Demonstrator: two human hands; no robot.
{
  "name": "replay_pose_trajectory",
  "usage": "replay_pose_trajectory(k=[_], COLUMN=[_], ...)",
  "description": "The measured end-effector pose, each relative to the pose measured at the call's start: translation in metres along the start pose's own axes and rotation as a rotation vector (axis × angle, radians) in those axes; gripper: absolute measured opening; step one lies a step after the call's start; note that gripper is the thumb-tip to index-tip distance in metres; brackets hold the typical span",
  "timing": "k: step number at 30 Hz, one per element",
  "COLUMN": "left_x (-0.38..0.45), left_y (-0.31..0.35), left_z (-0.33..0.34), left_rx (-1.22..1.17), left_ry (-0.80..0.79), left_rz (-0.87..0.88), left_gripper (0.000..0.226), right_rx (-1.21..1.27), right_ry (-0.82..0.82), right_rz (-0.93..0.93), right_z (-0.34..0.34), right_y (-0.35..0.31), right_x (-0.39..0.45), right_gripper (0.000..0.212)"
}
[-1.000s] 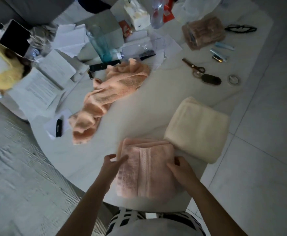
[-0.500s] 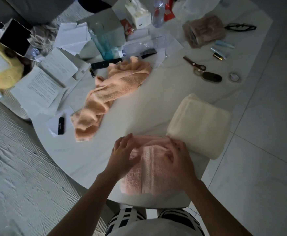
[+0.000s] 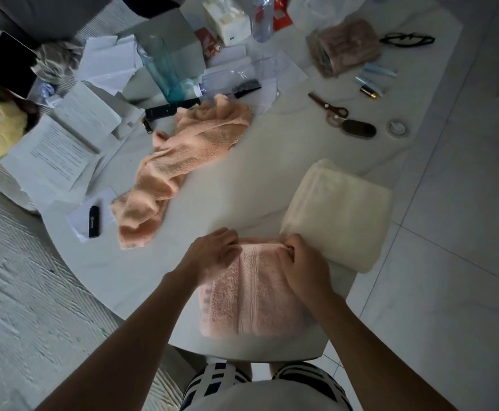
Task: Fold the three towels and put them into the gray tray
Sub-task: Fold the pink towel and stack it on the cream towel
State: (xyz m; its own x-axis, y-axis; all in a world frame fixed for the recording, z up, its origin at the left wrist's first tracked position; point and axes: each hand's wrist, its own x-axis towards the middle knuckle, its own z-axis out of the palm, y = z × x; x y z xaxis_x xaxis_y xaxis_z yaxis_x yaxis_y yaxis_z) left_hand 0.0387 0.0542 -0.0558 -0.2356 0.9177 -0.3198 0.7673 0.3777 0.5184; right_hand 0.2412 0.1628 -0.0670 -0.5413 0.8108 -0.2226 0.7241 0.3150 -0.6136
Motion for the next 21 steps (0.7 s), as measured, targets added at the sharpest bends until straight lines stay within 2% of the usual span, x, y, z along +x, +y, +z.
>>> replay_pose_trajectory(k=[3, 6, 9, 11, 14, 17, 19, 21], left_x=[0.003, 0.008, 0.008, 0.002, -0.014, -0.03, -0.038, -0.042], left_y=[-0.001, -0.002, -0.003, -0.001, 0.004, -0.001, -0.007, -0.012], left_z=[0.004, 0.01, 0.021, 0.03, 0.04, 0.047, 0.046, 0.036], left_rx=[-0.058, -0.002, -0.107, -0.255, -0.497, -0.67, -0.775, -0.934], left_ry=[0.036, 0.218, 0.332, 0.405, 0.471, 0.393, 0.275, 0.154], left_rz=[-0.055, -0.059, -0.365, -0.515, -0.667, -0.841, -0.903, -0.918], left_gripper=[0.015, 0.01, 0.014, 0.026, 0.058, 0.076, 0.081, 0.088], right_rx=[-0.078, -0.077, -0.054, 0.007, 0.168, 0.347, 0.409, 0.405], right_ry=[0.016, 0.067, -0.003, -0.054, -0.024, 0.01, -0.084, -0.204], right_rz=[0.035, -0.022, -0.151, -0.061, 0.208, 0.433, 0.558, 0.592], right_z=[-0.001, 0.0, 0.003, 0.007, 0.011, 0.016, 0.017, 0.016], right_y=[0.0, -0.008, -0.016, -0.017, -0.015, -0.008, -0.004, -0.003], right_x=[0.004, 0.005, 0.006, 0.006, -0.004, -0.019, -0.023, -0.022], right_gripper=[0.013, 0.009, 0.02, 0.03, 0.036, 0.038, 0.039, 0.036])
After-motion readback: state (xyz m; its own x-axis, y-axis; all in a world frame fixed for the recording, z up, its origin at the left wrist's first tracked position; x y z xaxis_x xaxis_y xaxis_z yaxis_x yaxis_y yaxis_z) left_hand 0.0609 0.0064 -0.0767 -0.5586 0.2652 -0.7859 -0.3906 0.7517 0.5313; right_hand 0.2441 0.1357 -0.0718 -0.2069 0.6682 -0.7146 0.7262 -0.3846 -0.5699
